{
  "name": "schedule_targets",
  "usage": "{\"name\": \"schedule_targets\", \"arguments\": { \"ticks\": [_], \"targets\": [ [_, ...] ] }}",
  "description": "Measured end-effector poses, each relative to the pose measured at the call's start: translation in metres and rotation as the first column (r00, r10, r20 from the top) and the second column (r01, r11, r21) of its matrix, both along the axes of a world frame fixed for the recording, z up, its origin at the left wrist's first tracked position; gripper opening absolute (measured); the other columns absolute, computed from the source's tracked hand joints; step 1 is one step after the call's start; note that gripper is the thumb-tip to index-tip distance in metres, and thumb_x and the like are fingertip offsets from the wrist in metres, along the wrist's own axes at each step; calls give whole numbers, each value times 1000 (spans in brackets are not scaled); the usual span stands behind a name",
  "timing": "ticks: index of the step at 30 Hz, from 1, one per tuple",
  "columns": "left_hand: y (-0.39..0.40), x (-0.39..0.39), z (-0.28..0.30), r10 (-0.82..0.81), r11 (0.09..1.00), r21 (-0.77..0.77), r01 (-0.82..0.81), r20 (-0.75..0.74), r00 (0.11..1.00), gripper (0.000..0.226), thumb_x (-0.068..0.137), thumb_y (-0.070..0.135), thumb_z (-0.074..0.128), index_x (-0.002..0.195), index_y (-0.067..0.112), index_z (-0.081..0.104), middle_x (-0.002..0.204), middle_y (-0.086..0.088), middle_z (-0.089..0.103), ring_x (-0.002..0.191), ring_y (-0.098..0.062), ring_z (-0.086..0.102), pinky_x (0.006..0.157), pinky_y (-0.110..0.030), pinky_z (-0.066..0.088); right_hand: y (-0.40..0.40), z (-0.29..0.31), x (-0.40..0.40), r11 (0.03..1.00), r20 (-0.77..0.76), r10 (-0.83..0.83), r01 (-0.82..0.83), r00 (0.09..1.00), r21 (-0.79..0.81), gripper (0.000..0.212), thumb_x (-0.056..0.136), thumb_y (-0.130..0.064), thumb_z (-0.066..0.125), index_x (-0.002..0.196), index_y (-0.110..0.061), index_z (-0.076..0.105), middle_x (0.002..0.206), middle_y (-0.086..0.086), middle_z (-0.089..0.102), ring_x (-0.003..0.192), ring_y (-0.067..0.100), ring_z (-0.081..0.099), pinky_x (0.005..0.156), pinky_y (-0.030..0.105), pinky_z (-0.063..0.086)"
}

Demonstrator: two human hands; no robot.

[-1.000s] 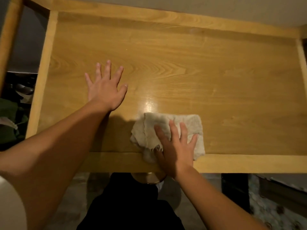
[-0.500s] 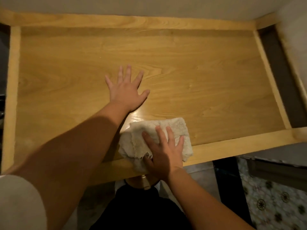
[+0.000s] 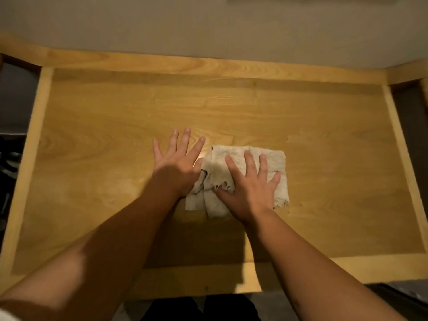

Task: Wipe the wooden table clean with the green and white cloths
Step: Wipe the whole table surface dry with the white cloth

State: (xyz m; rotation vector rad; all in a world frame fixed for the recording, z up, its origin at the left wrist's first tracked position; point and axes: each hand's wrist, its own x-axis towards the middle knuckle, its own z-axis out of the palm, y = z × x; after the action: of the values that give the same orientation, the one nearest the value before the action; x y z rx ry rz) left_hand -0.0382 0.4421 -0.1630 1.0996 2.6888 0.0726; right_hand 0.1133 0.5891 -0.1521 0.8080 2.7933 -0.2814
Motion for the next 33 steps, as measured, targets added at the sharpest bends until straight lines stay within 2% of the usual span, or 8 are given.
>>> {"name": "schedule_targets", "arguments": {
  "ticks": [4, 7, 10, 13, 18, 22, 28, 33],
  "targets": [
    [0, 2, -3, 8, 999, 42, -8, -1, 1000, 52, 103, 48, 26, 153, 33, 28, 167, -7, 18, 153, -34, 15, 112, -74, 14, 39, -4, -49, 999, -45, 32, -33, 998, -7, 84, 72, -91, 32, 147, -53, 19, 165, 0, 11, 150, 38, -1, 105, 76, 0],
    [5, 1, -4, 45, 999, 24, -46, 27, 999, 66, 98, 57, 27, 157, 30, 20, 168, -4, 11, 155, -27, 3, 113, -73, 7, 69, -4, -94, 997, -91, 73, -72, 993, 15, 86, 73, -90, 32, 148, -50, 21, 165, 4, 14, 150, 40, 3, 105, 78, 5],
    [7, 0, -2, 55, 998, 7, -55, 26, 998, 80, 94, 69, 26, 160, 26, 10, 169, -4, 8, 155, -27, 1, 112, -72, 5, 97, -6, -144, 998, -62, 58, -59, 996, 1, 86, 73, -90, 25, 149, -52, 13, 166, -1, 7, 151, 36, -3, 106, 76, -1],
    [8, -2, 1, 61, 998, -25, -60, 26, 998, 80, 90, 73, 29, 158, 32, 16, 168, -6, 12, 155, -29, 3, 112, -72, 6, 122, -11, -188, 998, -45, 58, -57, 997, 18, 86, 74, -90, 18, 150, -53, 8, 167, -3, 2, 151, 34, -7, 106, 75, -3],
    [7, -2, -3, 77, 997, -16, -77, 7, 997, 81, 88, 74, 35, 157, 36, 17, 168, -4, 14, 155, -28, 3, 113, -71, 6, 150, -12, -246, 998, -84, 46, -44, 995, 35, 84, 71, -92, 21, 146, -53, 19, 163, 1, 14, 148, 40, 5, 104, 77, 3],
    [6, -3, -4, 77, 997, 9, -77, -6, 997, 81, 86, 75, 37, 156, 37, 19, 167, -3, 16, 154, -28, 6, 112, -72, 7, 152, -13, -250, 996, -111, 63, -57, 992, 62, 81, 70, -89, 27, 141, -51, 26, 159, 5, 20, 145, 43, 11, 102, 78, 7],
    [5, -3, -4, 82, 996, -24, -82, -20, 996, 82, 85, 78, 35, 155, 38, 22, 168, -2, 15, 153, -27, 7, 112, -71, 10, 149, -11, -239, 993, -42, 109, -107, 993, 49, 83, 76, -87, 15, 149, -49, 11, 165, 9, 7, 149, 44, -2, 104, 79, 0],
    [5, -4, -7, 85, 996, -28, -86, -28, 996, 82, 86, 82, 28, 156, 42, 15, 169, 1, 7, 154, -24, 3, 115, -67, 6, 138, -7, -201, 990, -53, 142, -140, 988, 35, 84, 76, -89, 12, 150, -49, 12, 165, 9, 8, 149, 42, -2, 105, 78, 0]
  ]
}}
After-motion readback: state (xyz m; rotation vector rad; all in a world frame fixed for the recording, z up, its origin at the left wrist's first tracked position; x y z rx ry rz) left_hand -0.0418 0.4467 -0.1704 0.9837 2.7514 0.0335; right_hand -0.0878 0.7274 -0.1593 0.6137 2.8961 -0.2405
